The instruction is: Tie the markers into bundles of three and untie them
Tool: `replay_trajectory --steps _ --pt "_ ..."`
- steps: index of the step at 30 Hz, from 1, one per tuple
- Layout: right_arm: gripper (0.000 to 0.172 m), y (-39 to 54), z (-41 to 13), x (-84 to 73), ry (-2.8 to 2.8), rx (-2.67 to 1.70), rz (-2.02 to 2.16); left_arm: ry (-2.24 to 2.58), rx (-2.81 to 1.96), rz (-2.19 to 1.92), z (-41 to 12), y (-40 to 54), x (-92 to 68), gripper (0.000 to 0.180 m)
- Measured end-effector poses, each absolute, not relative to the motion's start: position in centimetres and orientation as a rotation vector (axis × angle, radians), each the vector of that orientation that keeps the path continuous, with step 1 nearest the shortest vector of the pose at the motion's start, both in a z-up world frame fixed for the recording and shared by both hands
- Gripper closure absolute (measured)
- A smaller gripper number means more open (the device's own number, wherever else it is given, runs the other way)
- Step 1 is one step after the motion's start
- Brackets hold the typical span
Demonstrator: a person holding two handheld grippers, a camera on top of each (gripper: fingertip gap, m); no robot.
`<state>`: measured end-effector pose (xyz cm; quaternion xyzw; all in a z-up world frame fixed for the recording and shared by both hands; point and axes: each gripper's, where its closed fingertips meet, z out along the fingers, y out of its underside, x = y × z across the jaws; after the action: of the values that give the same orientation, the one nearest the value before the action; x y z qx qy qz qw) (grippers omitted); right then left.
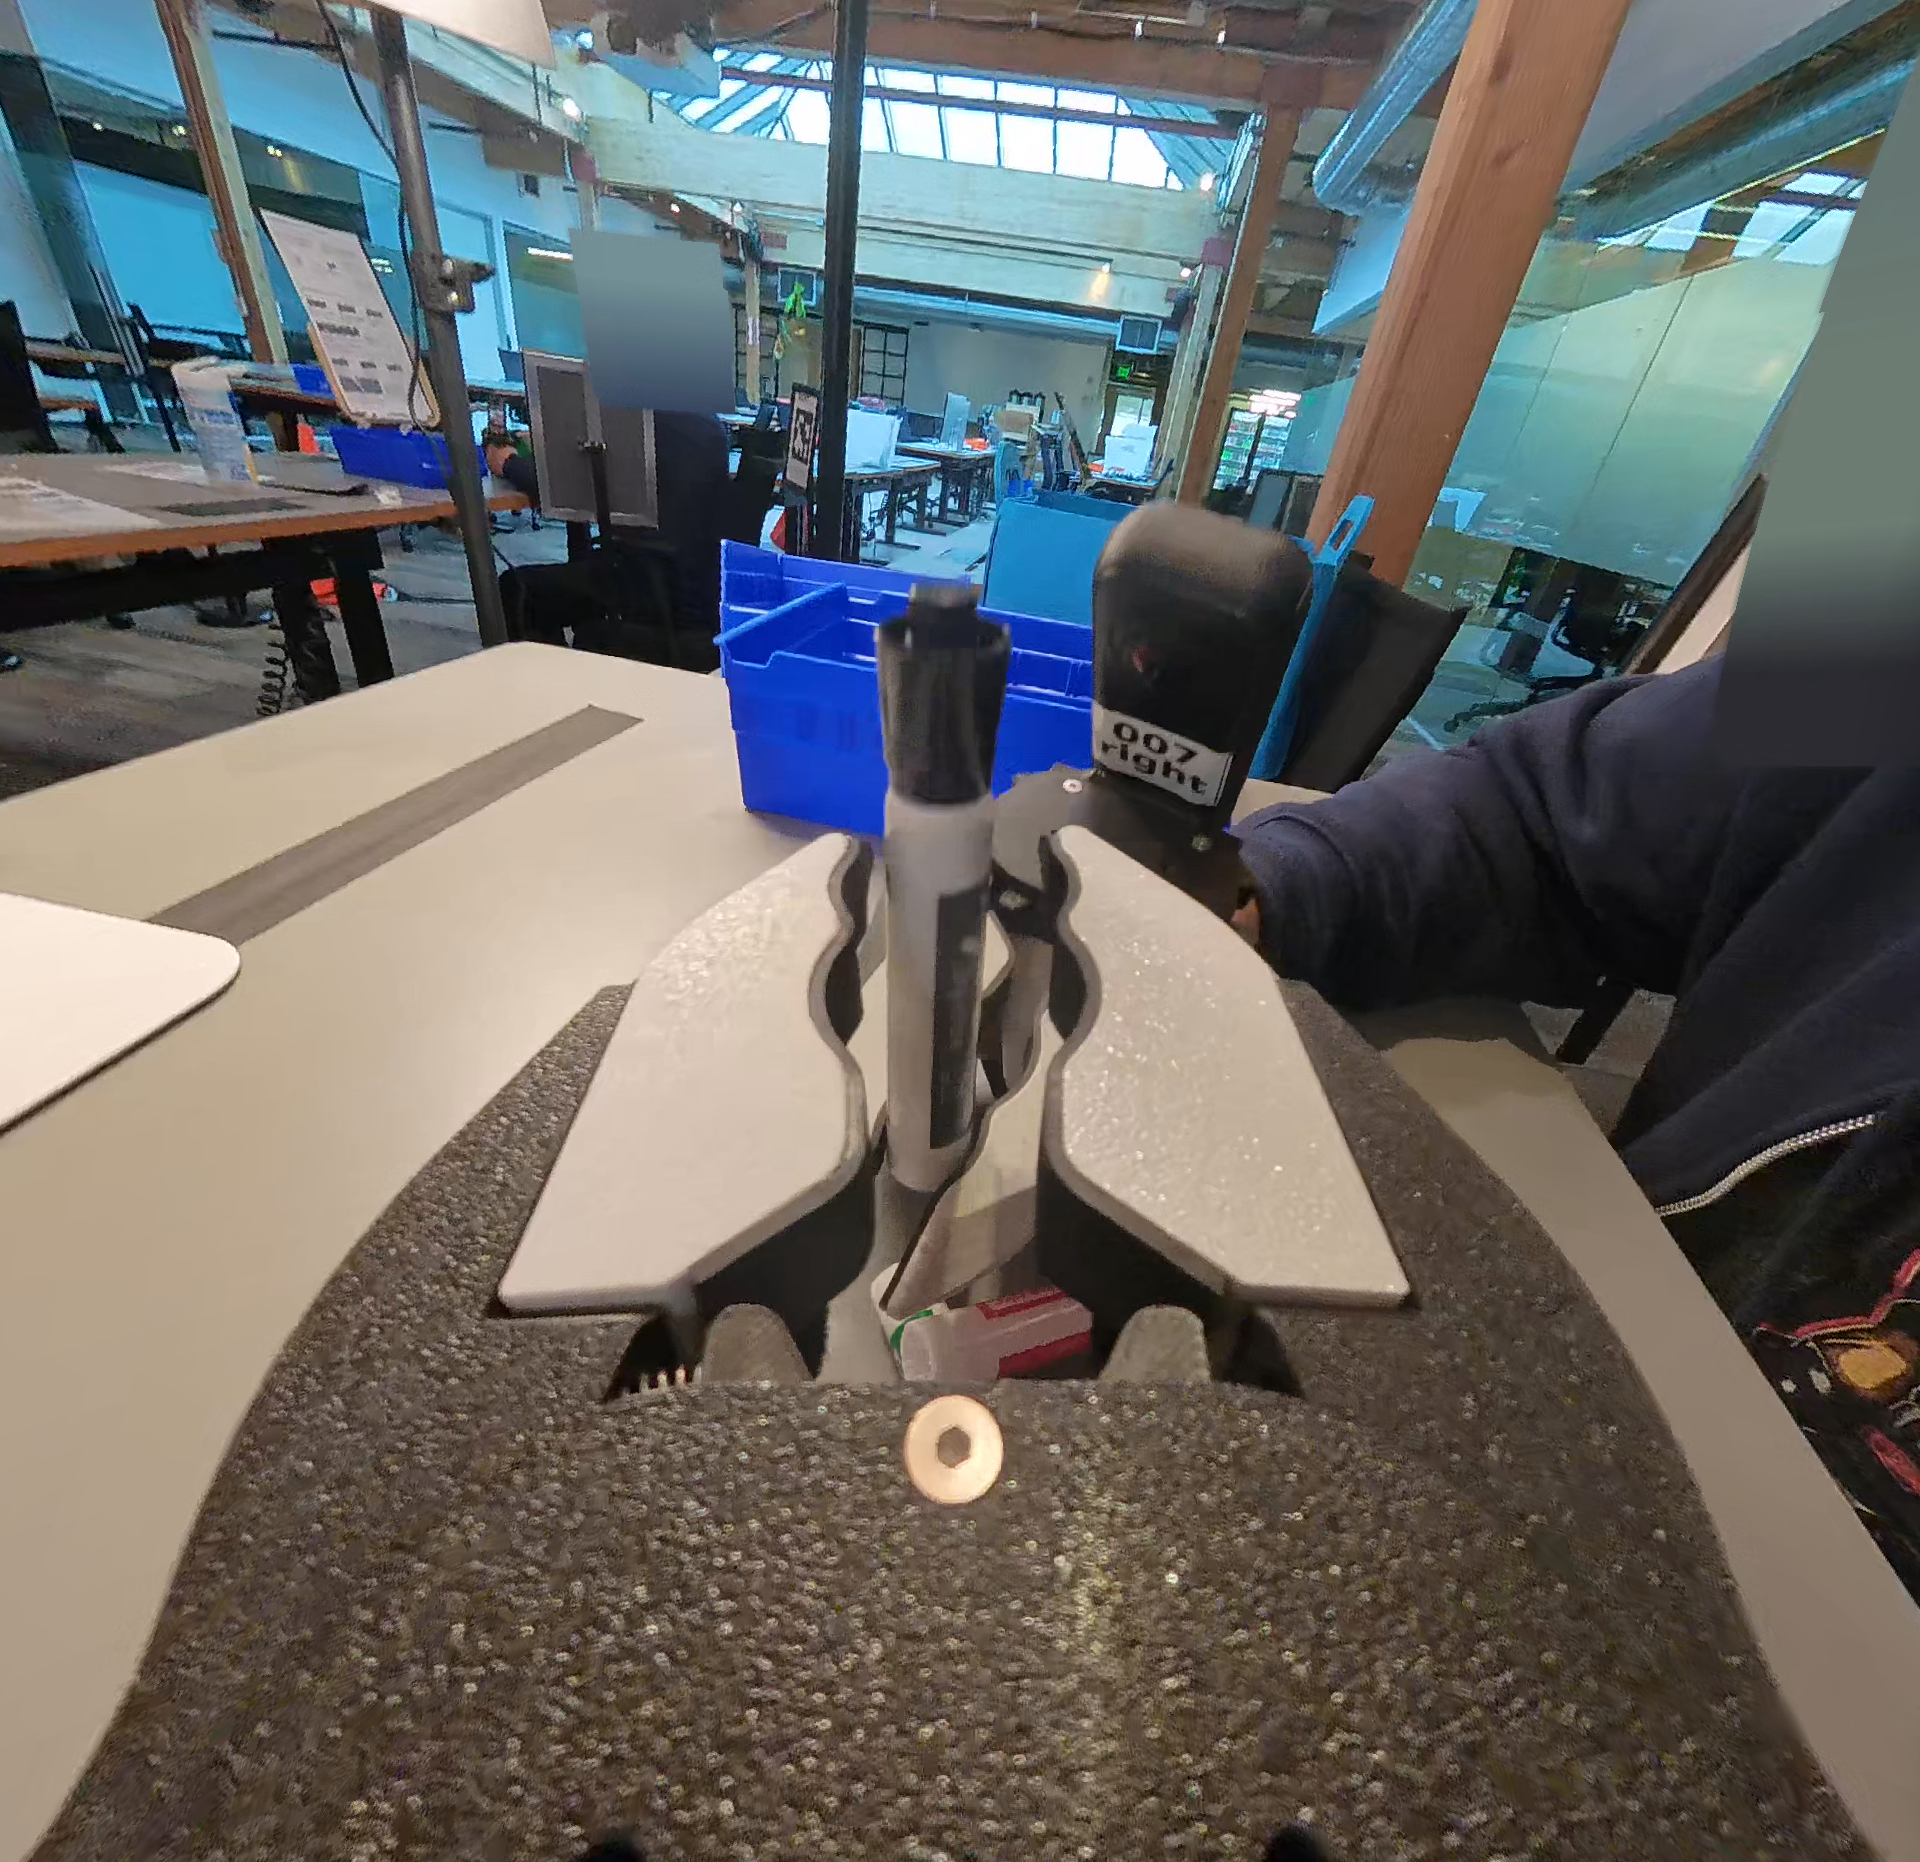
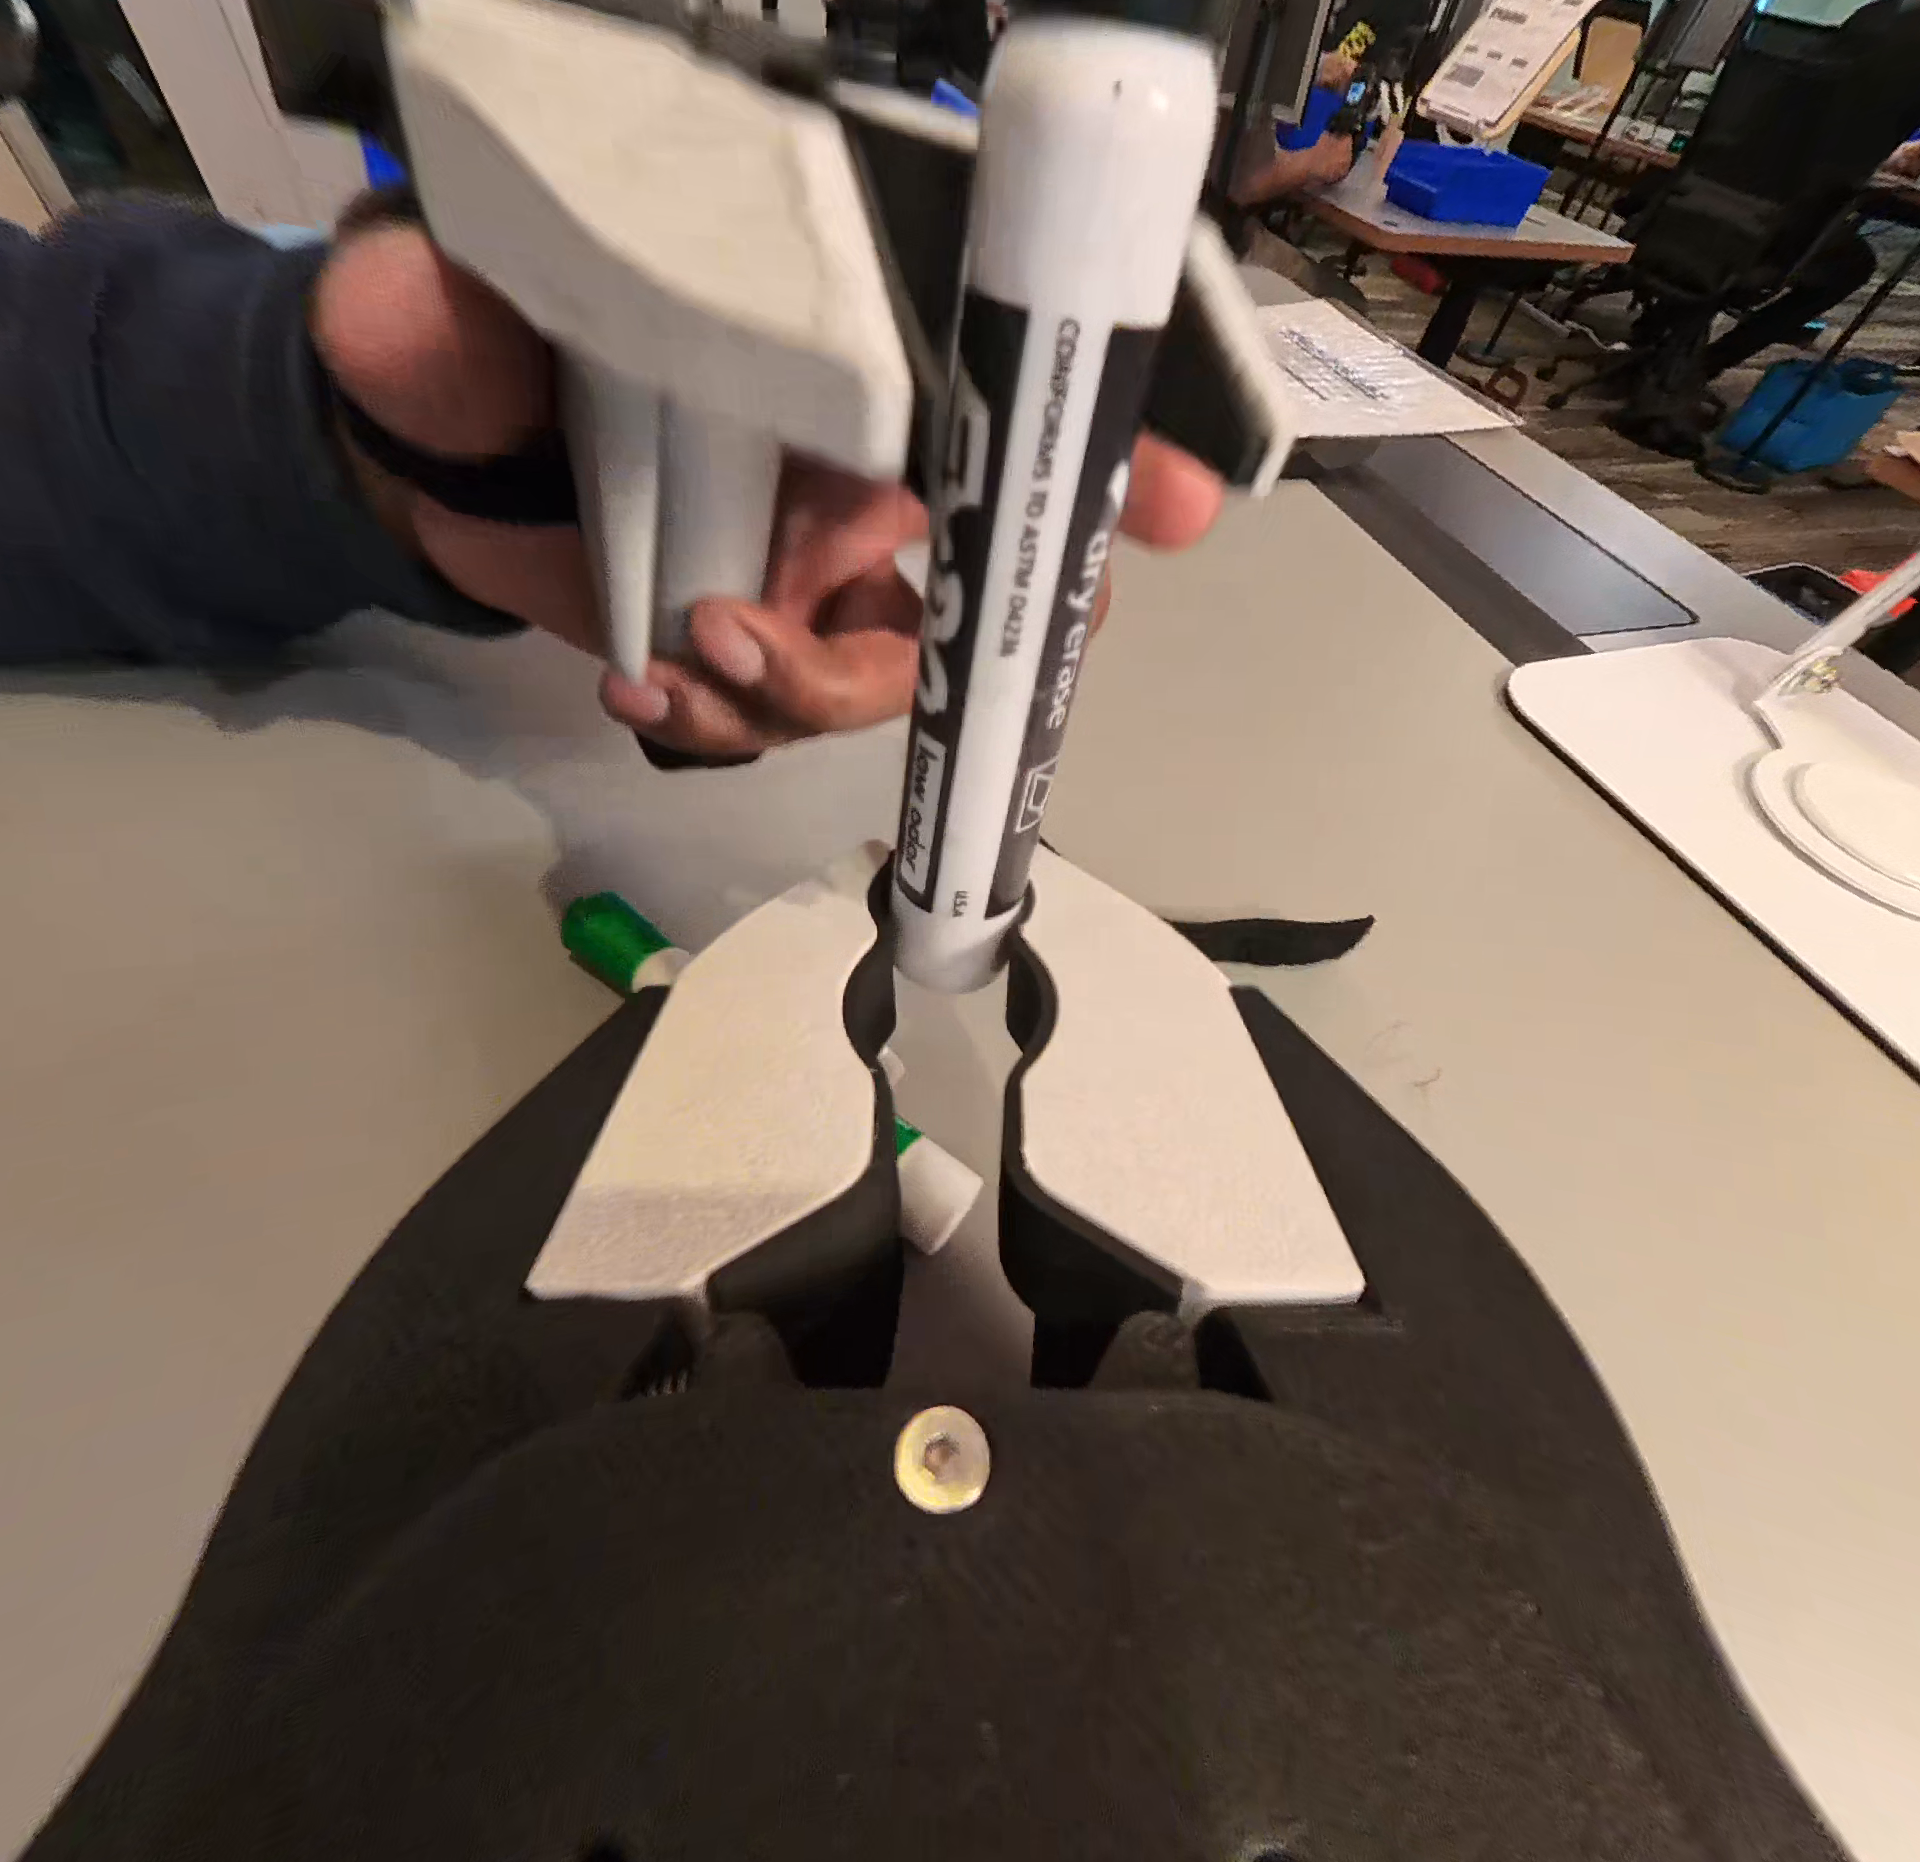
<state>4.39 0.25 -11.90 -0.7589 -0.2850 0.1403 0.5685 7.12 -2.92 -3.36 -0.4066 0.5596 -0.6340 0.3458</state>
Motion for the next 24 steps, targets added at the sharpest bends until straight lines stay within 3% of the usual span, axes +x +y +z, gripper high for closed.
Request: replay_trajectory --steps 4,6,10,15,24 --pt "0.155 0.3 -12.6 4.4 -0.722 -1.81 0.244 1.542 -1.028 -1.498 -3.7 -3.1 6.8 0.145" --pt "0.156 0.3 -12.9 4.5 -0.758 -1.812 0.187 1.562 -1.019 -1.408 -4.2 -3.0 6.9 0.163" --pt "0.155 0.4 -12.6 4.3 -0.764 -1.781 0.175 1.496 -1.047 -1.473 -3.9 -2.9 7.0 0.164" --pt "0.141 0.3 -12.1 3.9 -0.763 -1.755 0.198 1.405 -1.071 -1.608 -3.5 -3.3 7.2 0.163" --pt "0.142 0.0 -11.7 3.2 -0.75 -1.748 0.241 1.342 -1.015 -1.554 -2.8 -4.2 7.5 0.164"
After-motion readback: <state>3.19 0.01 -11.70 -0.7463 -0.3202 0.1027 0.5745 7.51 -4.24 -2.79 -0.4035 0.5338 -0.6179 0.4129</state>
